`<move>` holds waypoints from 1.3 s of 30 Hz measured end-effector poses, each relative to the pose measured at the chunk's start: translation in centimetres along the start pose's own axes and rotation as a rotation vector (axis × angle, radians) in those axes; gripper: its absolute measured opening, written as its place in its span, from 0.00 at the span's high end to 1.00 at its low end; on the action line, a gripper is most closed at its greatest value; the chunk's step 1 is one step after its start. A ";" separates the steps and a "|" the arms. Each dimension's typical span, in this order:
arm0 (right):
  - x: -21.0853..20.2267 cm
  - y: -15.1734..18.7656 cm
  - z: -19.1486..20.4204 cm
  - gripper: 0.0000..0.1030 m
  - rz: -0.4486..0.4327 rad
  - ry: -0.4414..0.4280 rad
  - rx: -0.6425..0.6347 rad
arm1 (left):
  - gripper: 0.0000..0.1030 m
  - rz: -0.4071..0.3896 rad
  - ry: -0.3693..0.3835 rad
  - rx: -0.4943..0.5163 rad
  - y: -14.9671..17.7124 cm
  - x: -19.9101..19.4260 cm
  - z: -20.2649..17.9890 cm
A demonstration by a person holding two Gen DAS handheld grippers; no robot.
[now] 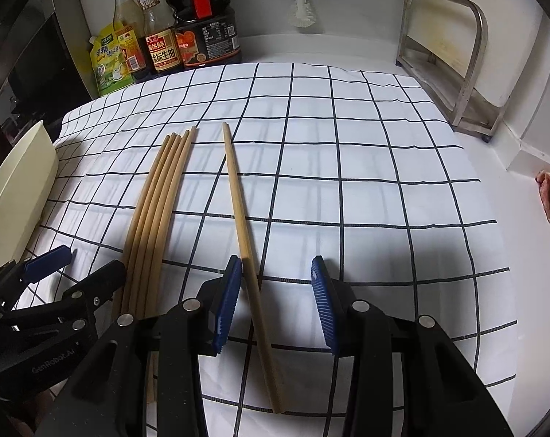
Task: Organize utensils
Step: 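Close the left tool on one chopstick while the right tool grasps another, then carry both held chopsticks into the white basin and open both tools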
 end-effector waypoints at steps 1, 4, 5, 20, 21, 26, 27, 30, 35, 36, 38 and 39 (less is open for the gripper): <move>0.0 0.0 0.0 0.63 0.000 0.001 0.000 | 0.22 0.002 -0.003 0.002 0.0 0.0 0.0; 0.0 0.0 0.1 0.63 0.000 0.000 -0.001 | 0.26 0.008 -0.032 0.021 0.2 0.1 0.0; 0.0 0.0 0.0 0.63 -0.001 0.000 -0.002 | 0.26 0.007 -0.033 0.020 0.2 0.1 0.1; 0.1 0.1 1.9 0.85 -0.033 0.029 -0.101 | 0.64 -0.010 -0.034 0.022 -0.5 0.0 0.3; 0.1 0.1 2.0 0.92 -0.035 0.034 -0.104 | 0.74 -0.010 -0.030 0.025 -0.4 -0.1 0.2; 0.0 0.0 1.9 0.94 -0.035 0.015 -0.081 | 0.93 0.001 0.007 0.023 -0.3 -0.2 0.0; 0.0 0.0 1.8 0.94 -0.030 -0.003 -0.064 | 0.93 0.005 0.026 0.015 -0.2 -0.3 0.1; -0.7 -0.2 1.8 0.94 -0.036 -0.031 -0.032 | 0.93 0.008 0.055 0.006 -0.1 -0.9 0.2; -2.5 -0.7 2.9 0.94 -0.063 -0.075 0.012 | 0.93 -0.021 0.083 0.016 -0.5 -3.2 0.6; -2.9 -0.8 3.3 0.94 -0.067 -0.084 0.018 | 0.93 -0.029 0.089 0.017 -0.7 -3.8 0.8; -3.8 -1.2 4.4 0.94 -0.079 -0.096 0.019 | 0.93 -0.051 0.101 0.015 -1.2 -5.2 1.3; -4.4 -1.5 5.1 0.94 -0.087 -0.102 0.015 | 0.93 -0.061 0.106 0.011 -1.4 -5.8 1.7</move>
Point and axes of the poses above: each gripper's, at about its wrist camera, not at the fingertips, and x roughly the way its jaws point, z to its left, y to its underside, the point moved 8 cm from there along x, roughly the way its jaws point, and after that the axes turned 6 degrees about y, right-handed, at the moved point
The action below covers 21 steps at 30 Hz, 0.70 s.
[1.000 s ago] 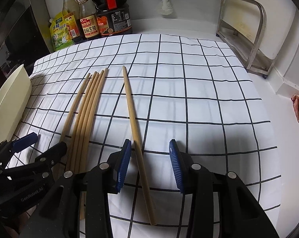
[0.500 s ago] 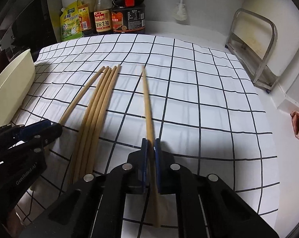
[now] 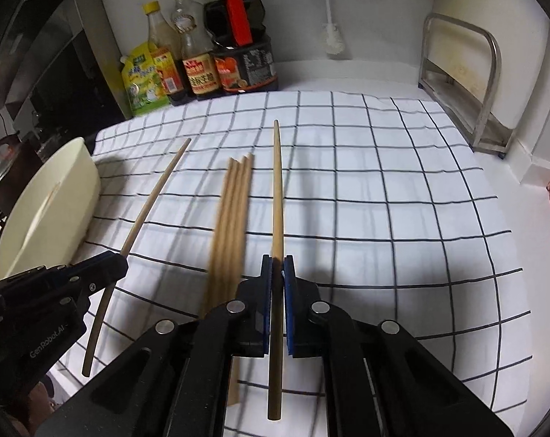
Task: Organize utensils
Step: 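Carry both held chopsticks into the white basin and open both tools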
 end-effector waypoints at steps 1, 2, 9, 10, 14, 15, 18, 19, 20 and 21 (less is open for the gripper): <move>-0.4 -0.3 0.7 0.94 -0.009 -0.006 -0.003 | 0.93 -0.010 0.003 -0.003 -0.3 -0.6 0.4; -0.9 -0.8 1.5 0.94 -0.021 -0.013 -0.005 | 0.93 -0.026 -0.001 -0.007 -0.6 -1.5 0.9; -2.7 -3.4 8.5 0.94 -0.071 -0.111 -0.032 | 0.93 -0.116 -0.076 -0.041 -2.0 -7.0 7.4; -2.7 -3.8 10.1 0.94 -0.073 -0.128 -0.046 | 0.93 -0.127 -0.091 -0.054 -2.1 -7.7 8.7; -2.6 -4.8 15.7 0.94 -0.074 -0.186 -0.105 | 0.93 -0.161 -0.143 -0.104 -2.4 -10.1 13.7; -2.6 -5.0 16.7 0.94 -0.073 -0.197 -0.114 | 0.93 -0.166 -0.155 -0.115 -2.4 -10.5 14.9; -2.0 -5.7 21.0 0.94 -0.068 -0.238 -0.164 | 0.93 -0.178 -0.189 -0.153 -2.3 -11.5 18.4; -1.8 -5.9 22.4 0.94 -0.066 -0.252 -0.182 | 0.93 -0.179 -0.200 -0.165 -2.2 -11.6 19.5; -1.6 -6.0 23.7 0.94 -0.061 -0.264 -0.198 | 0.93 -0.178 -0.208 -0.176 -2.2 -11.7 20.5; -1.5 -5.9 24.6 0.94 -0.058 -0.271 -0.210 | 0.93 -0.175 -0.213 -0.185 -2.1 -11.6 21.3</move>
Point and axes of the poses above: each gripper's, at about its wrist camera, not at the fingertips, and x roughly the way its jaws point, z to its left, y to its underside, the point moved 8 cm from there along x, roughly the way its jaws point, and after that the axes turned 6 degrees about y, right-handed, at the moved point
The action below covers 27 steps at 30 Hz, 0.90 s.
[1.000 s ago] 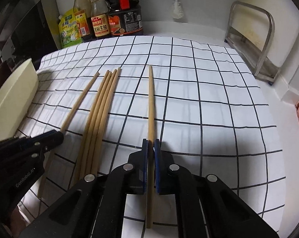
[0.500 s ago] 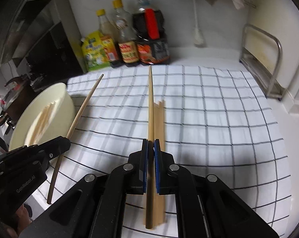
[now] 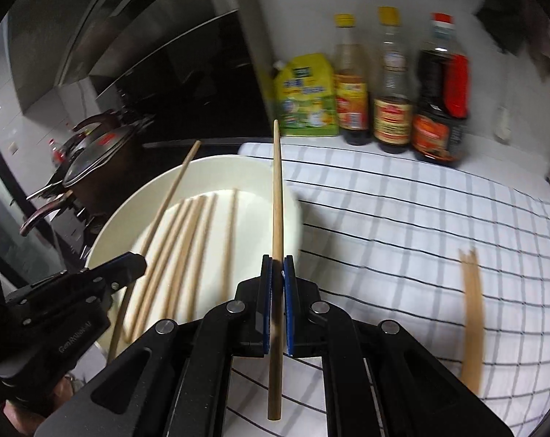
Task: Organize utensils
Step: 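Carry both held chopsticks into the white basin and open both tools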
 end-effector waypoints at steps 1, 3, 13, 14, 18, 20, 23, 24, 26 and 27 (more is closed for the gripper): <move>0.8 -0.3 1.1 0.94 0.010 -0.009 -0.017 | 0.93 0.006 -0.005 -0.010 0.0 0.3 0.8; 2.0 -0.5 2.5 0.94 0.025 -0.021 -0.036 | 0.93 0.017 -0.011 -0.024 0.0 1.0 2.0; 7.2 0.8 5.9 0.94 0.140 -0.045 -0.068 | 0.93 0.068 -0.011 -0.062 0.5 3.8 4.8; 7.4 1.0 6.0 0.94 0.145 -0.044 -0.068 | 0.93 0.075 -0.011 -0.068 0.6 4.1 5.0; 7.6 1.1 5.9 0.94 0.148 -0.034 -0.054 | 0.92 0.099 -0.010 -0.100 1.0 4.8 5.8; 7.2 1.0 5.6 0.94 0.135 -0.029 -0.041 | 0.86 0.099 -0.018 -0.116 1.1 4.8 6.2; 6.6 0.9 5.0 0.89 0.121 -0.015 -0.030 | 0.54 0.075 -0.035 -0.130 1.0 4.1 6.7; 6.5 0.9 4.9 0.89 0.120 -0.014 -0.029 | 0.48 0.063 -0.041 -0.130 0.9 3.7 6.8; 6.0 1.0 4.6 0.89 0.112 -0.003 -0.027 | 0.48 0.050 -0.050 -0.129 0.8 3.2 6.9; 5.9 1.1 4.5 0.89 0.110 -0.002 -0.026 | 0.48 0.047 -0.050 -0.132 0.9 3.0 7.0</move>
Point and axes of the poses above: each gripper's, at about its wrist camera, not at the fingertips, and x roughly the way its jaws point, z to its left, y to its underside, the point moved 8 cm from there along x, roughly the way its jaws point, and after that the axes turned 6 degrees about y, right-handed, at the moved point
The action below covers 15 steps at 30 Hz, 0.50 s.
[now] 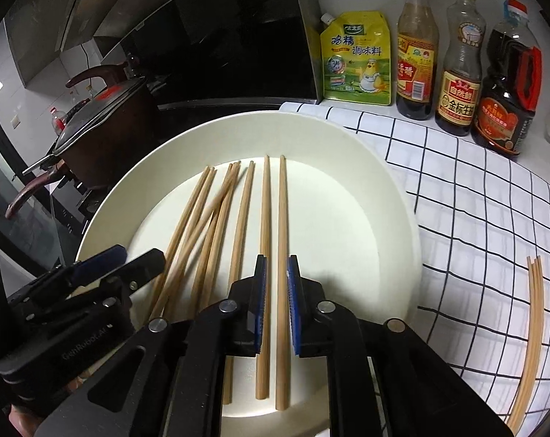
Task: Organize utensils
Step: 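Carry both held chopsticks into the white basin and open both tools, then withdraw both open tools from the basin toward the remaining chopsticks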
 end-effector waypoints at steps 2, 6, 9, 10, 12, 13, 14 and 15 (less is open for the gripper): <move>-0.4 0.3 0.0 0.89 -0.004 -0.001 0.000 | 0.48 -0.001 -0.001 -0.002 0.2 -0.3 0.1; -1.2 0.7 -0.1 0.89 -0.016 0.005 0.003 | 0.48 -0.002 -0.004 0.004 0.7 -0.9 0.1; -1.8 1.1 -0.3 0.89 -0.022 0.009 0.015 | 0.47 -0.010 -0.006 0.008 1.0 -1.6 0.1; -2.0 1.2 -0.4 0.89 -0.024 0.010 0.019 | 0.45 -0.013 -0.005 0.006 1.1 -1.8 0.1; -2.4 1.4 -0.4 0.89 -0.027 0.010 0.023 | 0.42 -0.021 -0.001 0.006 1.2 -2.4 0.0; -2.7 1.7 -0.5 0.89 -0.030 0.012 0.026 | 0.42 -0.025 0.000 0.009 1.3 -2.6 0.0; -2.9 1.9 -0.4 0.88 -0.029 0.013 0.027 | 0.42 -0.028 0.001 0.014 1.4 -2.9 -0.2; -3.1 2.1 -0.4 0.87 -0.028 0.013 0.028 | 0.42 -0.032 0.002 0.018 1.5 -3.2 -0.3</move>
Point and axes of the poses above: each gripper's, at about its wrist camera, not at the fingertips, and x roughly the way its jaws point, z to its left, y to its underside, the point moved 8 cm from there along x, roughly the way its jaws point, and after that the axes turned 6 degrees about y, right-handed, at the moved point
